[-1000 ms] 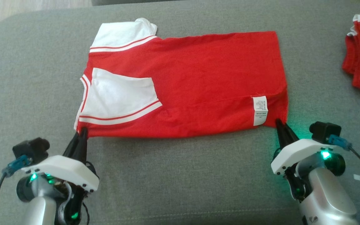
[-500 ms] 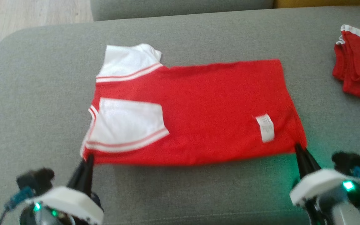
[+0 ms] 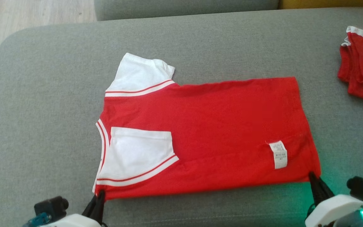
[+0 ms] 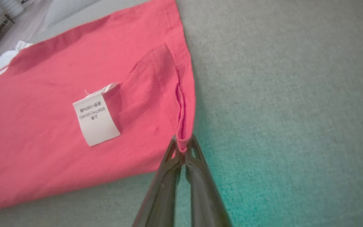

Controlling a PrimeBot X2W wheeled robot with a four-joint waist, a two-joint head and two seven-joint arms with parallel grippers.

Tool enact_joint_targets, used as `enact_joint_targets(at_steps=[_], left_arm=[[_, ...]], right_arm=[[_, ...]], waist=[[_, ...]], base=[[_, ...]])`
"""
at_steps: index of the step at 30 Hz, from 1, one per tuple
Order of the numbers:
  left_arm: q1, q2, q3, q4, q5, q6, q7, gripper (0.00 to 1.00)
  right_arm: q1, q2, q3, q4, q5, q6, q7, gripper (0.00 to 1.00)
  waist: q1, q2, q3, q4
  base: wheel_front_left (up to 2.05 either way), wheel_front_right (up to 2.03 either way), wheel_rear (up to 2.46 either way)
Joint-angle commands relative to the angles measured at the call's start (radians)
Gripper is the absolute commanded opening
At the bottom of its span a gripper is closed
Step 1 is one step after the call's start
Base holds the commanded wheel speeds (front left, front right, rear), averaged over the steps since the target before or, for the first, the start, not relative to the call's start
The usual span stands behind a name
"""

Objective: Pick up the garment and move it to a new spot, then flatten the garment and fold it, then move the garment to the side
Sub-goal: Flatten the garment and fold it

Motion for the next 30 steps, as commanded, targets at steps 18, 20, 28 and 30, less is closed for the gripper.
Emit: enact_joint_targets(at_steps=[18,20,28,30], left_arm=[[-0.228,0.087,0.063,-0.015,0.046,-0.02,-0.053,1.0],[-0.305,0.118,0.055,-0.022,0.061,-0.035,-0.026,1.0],[-0.703,0.196,-0.006,0.095,0.081,-0.119,0.14,1.0],[-0.804,0.203,-0.031,0.156,0.084,-0.144,0.178,1.0]], right_arm=[[-0.09,-0.008,-0.007,-0.035,-0.039,0.007,-0.131,1.0],[-0.12,-0.008,0.003,-0.06,-0.052,0.007,-0.133,1.0],[-0.265,-0.008,0.09,-0.104,-0.075,0.007,-0.119,1.0],[-0.303,-0.008,0.109,-0.103,-0.079,0.007,-0.117,1.0]], waist=[[0.0,0.0,0.025,-0.028],[0.0,0.0,0.04,-0.033],[0.0,0.0,0.144,-0.043],[0.0,0.0,0.176,-0.045]], base=[[0.0,0.0,0.0],[0.0,0.0,0.0],[0.0,0.0,0.0],[0.0,0.0,0.0]])
